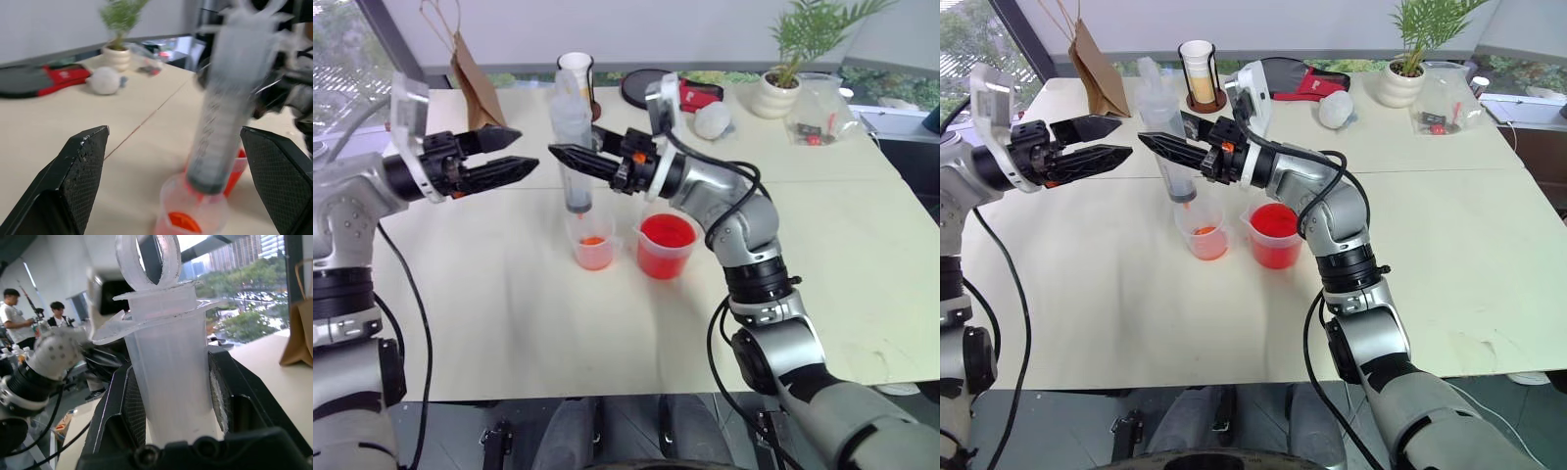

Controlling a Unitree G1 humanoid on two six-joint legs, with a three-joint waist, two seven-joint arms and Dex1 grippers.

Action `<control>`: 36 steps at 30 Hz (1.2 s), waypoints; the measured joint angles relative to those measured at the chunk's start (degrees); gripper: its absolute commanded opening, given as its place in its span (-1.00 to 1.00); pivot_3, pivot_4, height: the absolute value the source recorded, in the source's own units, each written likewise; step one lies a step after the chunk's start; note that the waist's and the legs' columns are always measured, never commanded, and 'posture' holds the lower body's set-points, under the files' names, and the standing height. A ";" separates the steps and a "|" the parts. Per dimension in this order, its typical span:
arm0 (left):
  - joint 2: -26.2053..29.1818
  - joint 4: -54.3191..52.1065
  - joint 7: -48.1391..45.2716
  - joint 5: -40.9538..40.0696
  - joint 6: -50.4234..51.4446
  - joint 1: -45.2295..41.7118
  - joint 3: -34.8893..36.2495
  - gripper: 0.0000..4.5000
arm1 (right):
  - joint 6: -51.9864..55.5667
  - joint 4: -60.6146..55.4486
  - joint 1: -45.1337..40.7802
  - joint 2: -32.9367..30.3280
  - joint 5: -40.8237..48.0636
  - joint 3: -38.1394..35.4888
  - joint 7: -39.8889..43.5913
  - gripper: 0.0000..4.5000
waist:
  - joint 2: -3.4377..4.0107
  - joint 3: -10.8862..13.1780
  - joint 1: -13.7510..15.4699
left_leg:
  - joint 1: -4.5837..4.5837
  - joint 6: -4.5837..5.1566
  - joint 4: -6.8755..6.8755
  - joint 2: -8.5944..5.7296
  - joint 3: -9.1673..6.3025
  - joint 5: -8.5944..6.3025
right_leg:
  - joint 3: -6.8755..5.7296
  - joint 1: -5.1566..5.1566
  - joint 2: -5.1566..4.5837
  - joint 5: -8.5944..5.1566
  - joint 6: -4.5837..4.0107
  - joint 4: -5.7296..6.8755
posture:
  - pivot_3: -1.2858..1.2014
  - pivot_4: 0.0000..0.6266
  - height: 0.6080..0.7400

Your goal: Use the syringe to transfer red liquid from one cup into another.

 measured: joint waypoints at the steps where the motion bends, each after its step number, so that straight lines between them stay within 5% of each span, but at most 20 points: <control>1: -0.02 -0.24 0.78 -0.25 0.04 0.01 0.54 0.95 | 0.22 0.01 -0.59 -0.04 0.38 -0.33 -0.11 -0.36 | 0.00 0.00 0.01 | 0.00 0.00 0.00 0.00 0.00 0.00 | 0.00 0.00 -0.01 0.00 0.00 0.00 | 0.03 -0.52 1.00; 6: -0.79 -5.77 3.18 -4.04 1.68 0.82 2.11 0.95 | 9.43 1.09 -7.95 -5.17 7.67 -8.34 -4.42 -0.36 | 0.00 0.01 0.17 | -0.01 -0.01 -0.01 -0.04 -0.01 -0.01 | -0.01 0.01 -0.22 0.00 -0.01 -0.02 | 0.03 -0.52 1.00; 13: -0.73 -17.46 3.45 -7.50 3.86 5.00 -0.93 0.95 | 36.71 19.49 -24.89 -31.35 16.25 -24.07 -10.43 -0.36 | -0.02 0.04 0.08 | -0.03 0.04 -0.48 -0.11 0.07 -0.04 | -0.04 0.19 -0.43 -0.01 -0.05 -0.91 | 0.03 -0.52 1.00; 17: -1.82 -20.45 1.76 -6.37 2.87 6.32 -7.55 0.95 | 46.44 28.24 -25.52 -41.04 12.28 -18.61 -8.86 -0.36 | -0.02 0.04 -0.49 | 0.06 0.03 -0.80 -0.03 0.31 -0.03 | 0.00 0.12 -0.40 -0.02 -0.07 -1.01 | 0.03 -0.52 1.00; 26: -3.28 -20.75 -2.21 0.17 -3.92 5.68 -17.34 0.95 | 55.80 34.54 -11.53 -42.09 1.75 -9.33 -12.03 -0.36 | 0.04 0.07 0.13 | -0.03 0.17 -0.66 -0.03 0.55 0.01 | -0.02 0.05 -0.32 -0.02 -0.06 -0.93 | 0.03 -0.52 1.00; 36: -3.90 -19.45 -3.86 1.50 -5.01 5.61 -18.83 0.95 | 62.60 31.08 -3.46 -37.46 -1.73 -14.76 -20.21 -0.36 | 0.06 0.08 -0.06 | -0.04 0.31 -0.36 -0.01 0.59 0.01 | -0.02 0.15 -0.22 -0.02 -0.05 -0.88 | 0.03 -0.52 1.00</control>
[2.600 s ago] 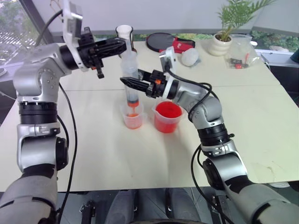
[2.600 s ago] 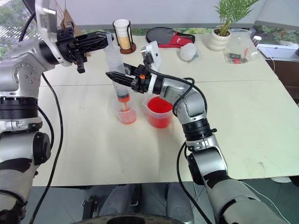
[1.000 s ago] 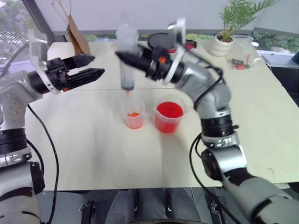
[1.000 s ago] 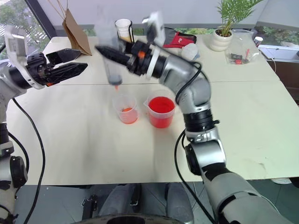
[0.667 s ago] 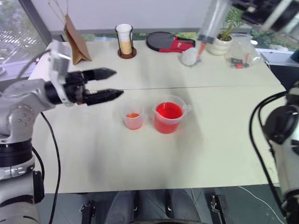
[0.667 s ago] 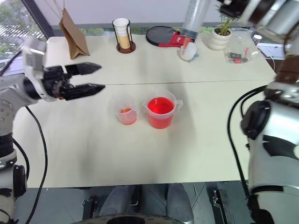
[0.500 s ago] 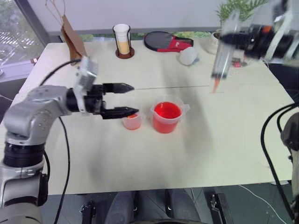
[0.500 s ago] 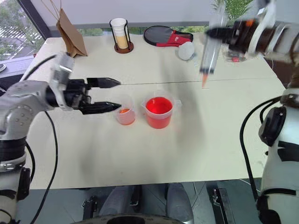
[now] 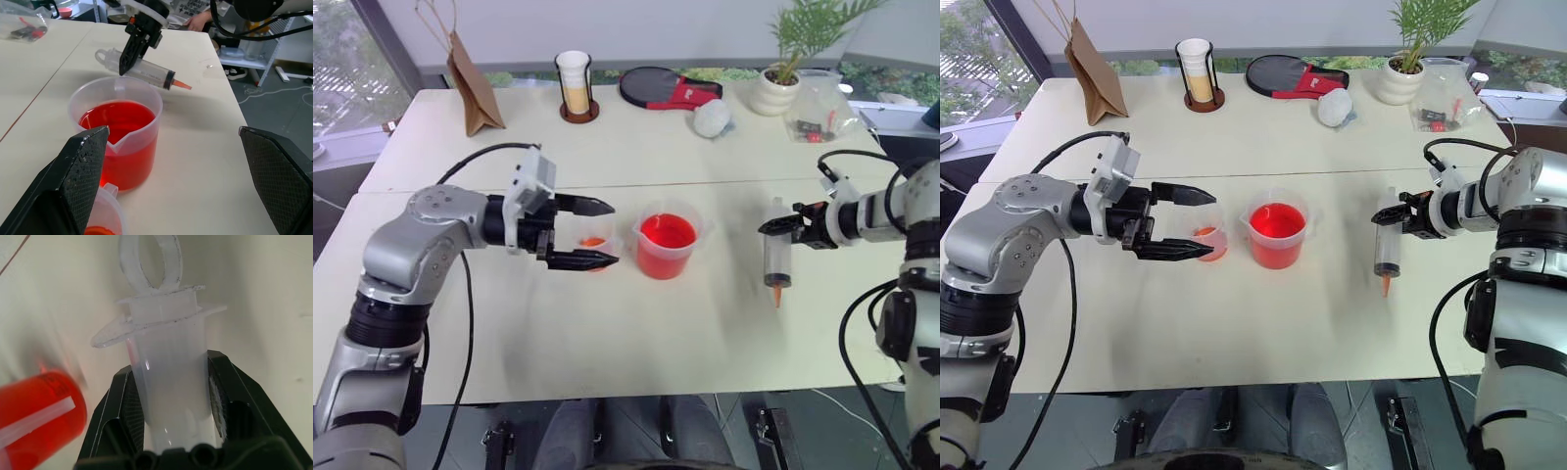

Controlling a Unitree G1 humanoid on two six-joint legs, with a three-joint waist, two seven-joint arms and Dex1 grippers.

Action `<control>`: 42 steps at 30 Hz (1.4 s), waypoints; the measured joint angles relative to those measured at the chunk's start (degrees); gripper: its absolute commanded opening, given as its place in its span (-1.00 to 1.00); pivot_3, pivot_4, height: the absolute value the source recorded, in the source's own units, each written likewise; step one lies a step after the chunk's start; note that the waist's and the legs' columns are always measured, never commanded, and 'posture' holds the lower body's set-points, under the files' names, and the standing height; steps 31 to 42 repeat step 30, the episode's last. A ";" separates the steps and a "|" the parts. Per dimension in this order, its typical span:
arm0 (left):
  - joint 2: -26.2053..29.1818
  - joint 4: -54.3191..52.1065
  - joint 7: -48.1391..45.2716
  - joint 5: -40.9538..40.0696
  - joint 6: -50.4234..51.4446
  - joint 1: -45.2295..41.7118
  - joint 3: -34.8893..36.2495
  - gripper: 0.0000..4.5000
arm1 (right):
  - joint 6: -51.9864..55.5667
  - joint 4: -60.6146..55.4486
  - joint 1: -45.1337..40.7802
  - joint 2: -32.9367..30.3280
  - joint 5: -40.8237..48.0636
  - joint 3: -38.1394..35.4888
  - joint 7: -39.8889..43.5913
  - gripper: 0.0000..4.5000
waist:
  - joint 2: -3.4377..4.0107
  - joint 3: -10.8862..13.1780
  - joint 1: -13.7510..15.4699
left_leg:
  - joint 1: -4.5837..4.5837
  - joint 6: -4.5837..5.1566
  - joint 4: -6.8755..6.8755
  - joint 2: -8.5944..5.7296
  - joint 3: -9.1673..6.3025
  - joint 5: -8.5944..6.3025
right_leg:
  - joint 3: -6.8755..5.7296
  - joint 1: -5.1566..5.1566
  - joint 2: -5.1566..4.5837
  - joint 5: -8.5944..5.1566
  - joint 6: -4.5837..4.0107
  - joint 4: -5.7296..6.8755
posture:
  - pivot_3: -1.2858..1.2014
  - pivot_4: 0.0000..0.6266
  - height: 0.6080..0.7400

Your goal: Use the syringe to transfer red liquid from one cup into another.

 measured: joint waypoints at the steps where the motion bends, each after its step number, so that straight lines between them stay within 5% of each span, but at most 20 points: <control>1: -0.01 0.30 -0.02 0.11 -0.04 0.00 -0.01 0.98 | 0.10 -0.36 0.87 0.87 -0.42 -0.11 -0.53 0.10 | 0.00 0.00 0.02 | 0.00 0.00 0.02 0.00 0.00 0.00 | 0.00 0.00 0.00 0.00 0.00 0.01 | 0.03 -0.52 1.00; 5: -0.08 1.53 -0.01 0.69 -0.12 -0.01 -0.01 0.98 | 1.07 -2.62 1.69 1.58 -0.59 -0.60 -1.16 0.94 | -0.01 0.00 0.07 | -0.01 0.05 0.15 -0.01 -0.03 -0.03 | 0.00 0.06 0.00 0.00 0.00 0.07 | 0.03 -0.52 1.00; 6: -0.09 1.77 0.03 0.93 -0.14 0.00 -0.01 0.98 | 1.07 -3.34 1.87 1.61 -0.63 -0.60 -1.21 0.97 | -0.01 0.00 0.15 | -0.01 0.06 0.18 -0.01 -0.05 -0.03 | 0.00 0.10 0.01 0.00 0.01 0.06 | 0.03 -0.52 1.00; 11: 0.18 2.44 0.97 1.04 -0.13 0.20 0.55 0.98 | -0.40 -6.32 3.25 -1.47 0.50 1.75 2.96 0.97 | 0.06 0.04 0.28 | -0.04 0.09 0.23 -0.06 -0.09 -0.05 | 0.00 0.13 -0.01 0.00 0.01 0.05 | 0.03 -0.52 1.00; 16: 2.01 7.83 5.19 0.34 1.27 1.44 8.66 0.98 | -8.40 -14.96 4.30 -17.62 5.70 3.63 20.52 0.97 | 0.14 0.08 0.09 | 0.00 0.18 0.21 0.01 -0.10 -0.11 | -0.04 0.13 0.05 -0.03 0.06 0.00 | 0.03 -0.52 1.00; 19: 2.00 10.13 7.67 -0.25 1.64 4.18 12.25 0.98 | -19.31 -20.21 14.70 -21.34 8.03 0.12 31.54 0.97 | -0.18 0.02 -0.06 | 0.20 0.22 0.22 0.10 -0.16 -0.15 | -0.05 0.43 0.15 -0.04 0.07 -0.11 | 0.03 -0.52 1.00; 27: 3.35 8.70 11.37 -1.78 3.81 18.49 20.90 0.98 | -46.14 -23.82 44.34 -11.63 5.54 -16.77 32.32 0.97 | -0.19 0.03 0.31 | 0.42 0.19 0.24 0.04 -0.18 -0.15 | 0.00 0.66 -0.19 -0.03 0.07 -0.08 | 0.03 -0.52 1.00; 30: 2.91 7.58 12.14 -2.97 4.12 19.80 21.53 0.98 | -52.95 -24.98 45.91 -8.08 4.09 -17.04 30.47 0.97 | -0.18 0.04 0.25 | 0.72 0.14 0.25 0.03 -0.19 -0.14 | 0.02 0.93 -0.23 -0.03 0.05 -0.09 | 0.03 -0.52 1.00; 42: 2.91 7.58 12.14 -2.97 4.12 19.80 21.53 0.98 | -52.95 -24.98 45.91 -8.08 4.09 -17.04 30.47 0.97 | -0.18 0.04 0.25 | 0.72 0.14 0.25 0.03 -0.19 -0.14 | 0.02 0.93 -0.23 -0.03 0.05 -0.09 | 0.03 -0.52 1.00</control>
